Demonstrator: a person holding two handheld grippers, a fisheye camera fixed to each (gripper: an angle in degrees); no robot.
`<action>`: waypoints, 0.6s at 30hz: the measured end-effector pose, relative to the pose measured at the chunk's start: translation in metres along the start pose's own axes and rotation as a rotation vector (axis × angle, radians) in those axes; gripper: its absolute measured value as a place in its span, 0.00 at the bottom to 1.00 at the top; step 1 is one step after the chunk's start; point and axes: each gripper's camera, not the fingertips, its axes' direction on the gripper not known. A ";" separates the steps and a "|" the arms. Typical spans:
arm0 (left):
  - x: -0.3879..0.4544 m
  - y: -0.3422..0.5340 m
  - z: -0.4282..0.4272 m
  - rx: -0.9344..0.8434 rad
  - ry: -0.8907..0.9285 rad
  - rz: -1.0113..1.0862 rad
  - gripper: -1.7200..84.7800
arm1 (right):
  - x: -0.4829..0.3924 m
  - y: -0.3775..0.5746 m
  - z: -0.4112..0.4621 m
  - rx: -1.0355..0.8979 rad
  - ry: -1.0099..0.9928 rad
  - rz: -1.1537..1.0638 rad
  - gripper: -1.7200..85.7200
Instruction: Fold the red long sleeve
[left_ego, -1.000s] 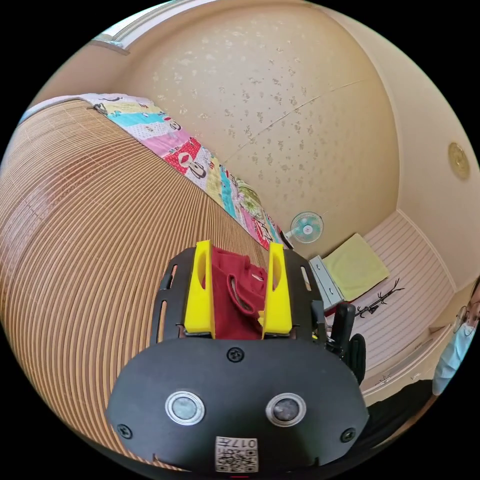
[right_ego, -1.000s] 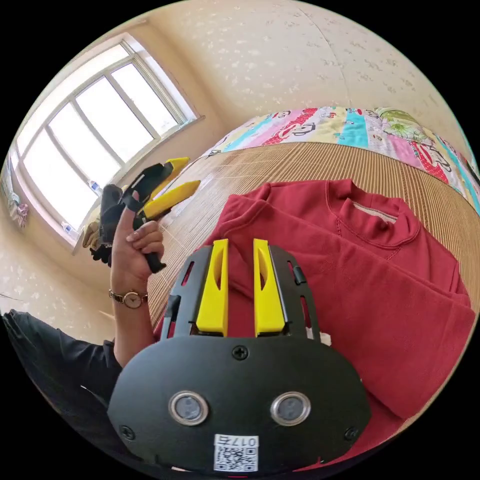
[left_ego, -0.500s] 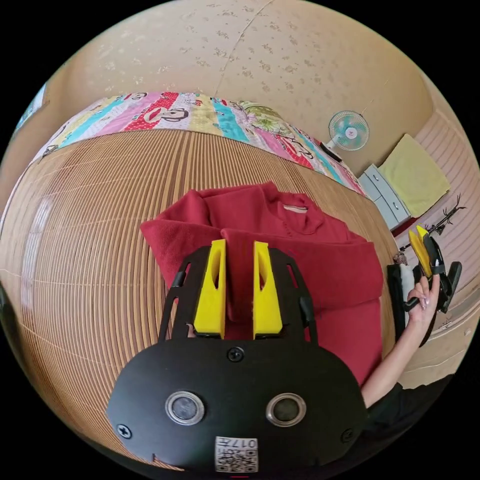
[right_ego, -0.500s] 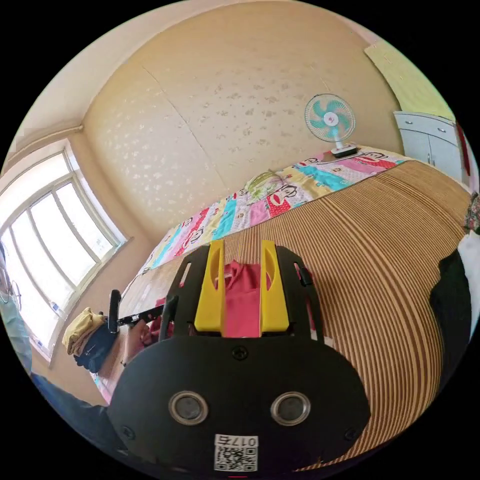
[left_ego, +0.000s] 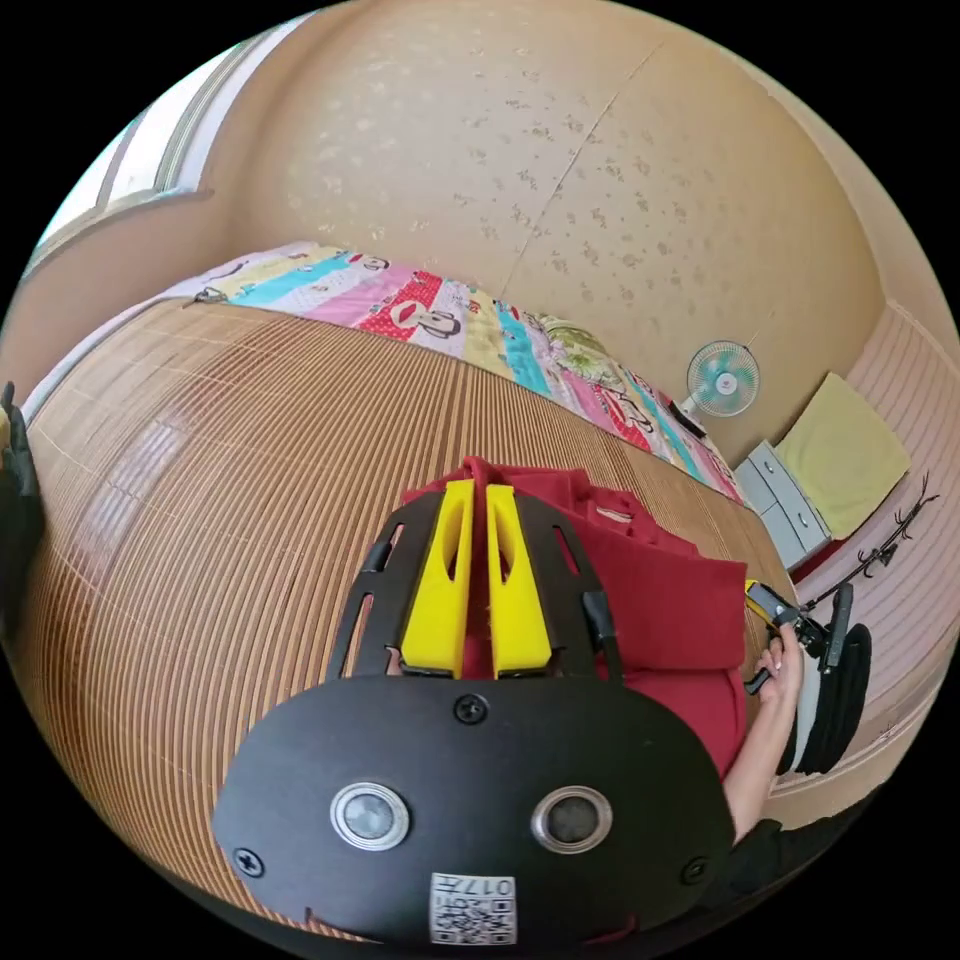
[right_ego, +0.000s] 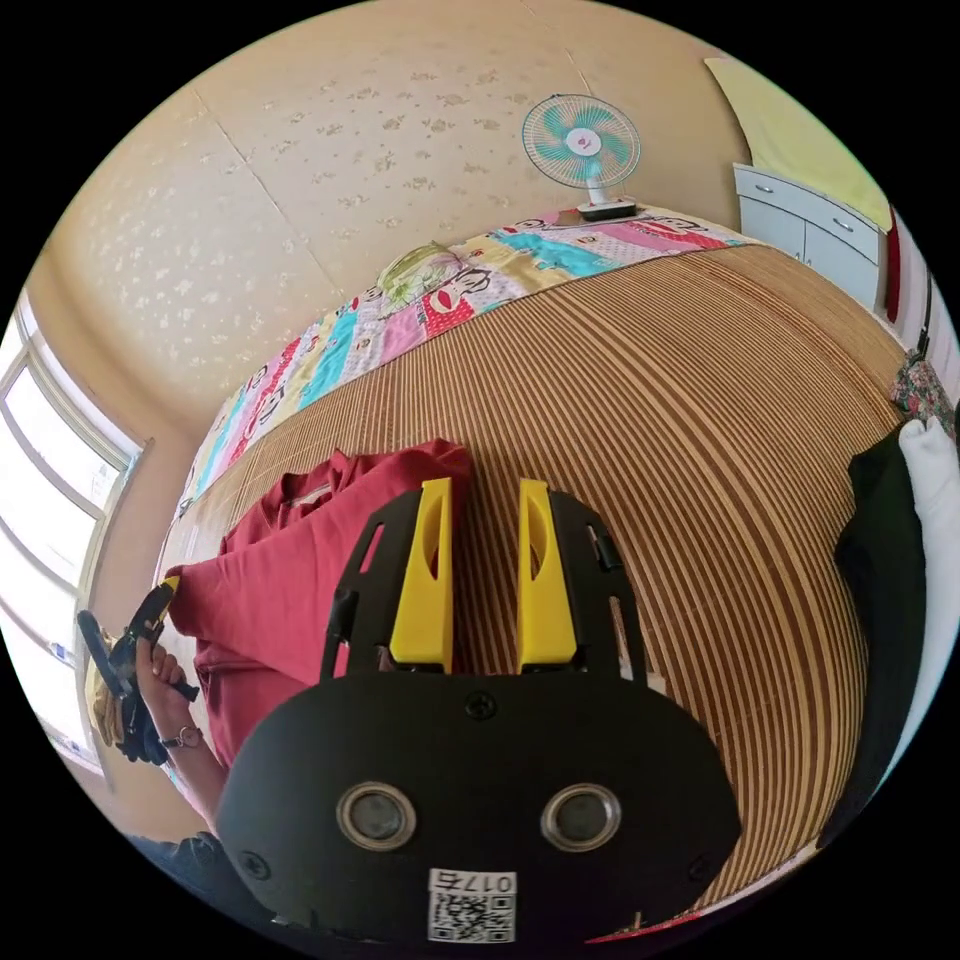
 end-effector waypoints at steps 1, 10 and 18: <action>-0.009 0.000 0.005 -0.008 0.033 -0.034 0.03 | 0.000 -0.001 0.005 -0.012 -0.007 0.000 0.13; -0.013 -0.006 0.003 0.005 0.035 -0.035 0.03 | -0.011 -0.007 -0.010 0.012 -0.063 -0.021 0.15; -0.017 -0.018 0.002 -0.058 0.258 0.016 0.02 | -0.025 -0.008 0.000 0.087 0.028 -0.088 0.07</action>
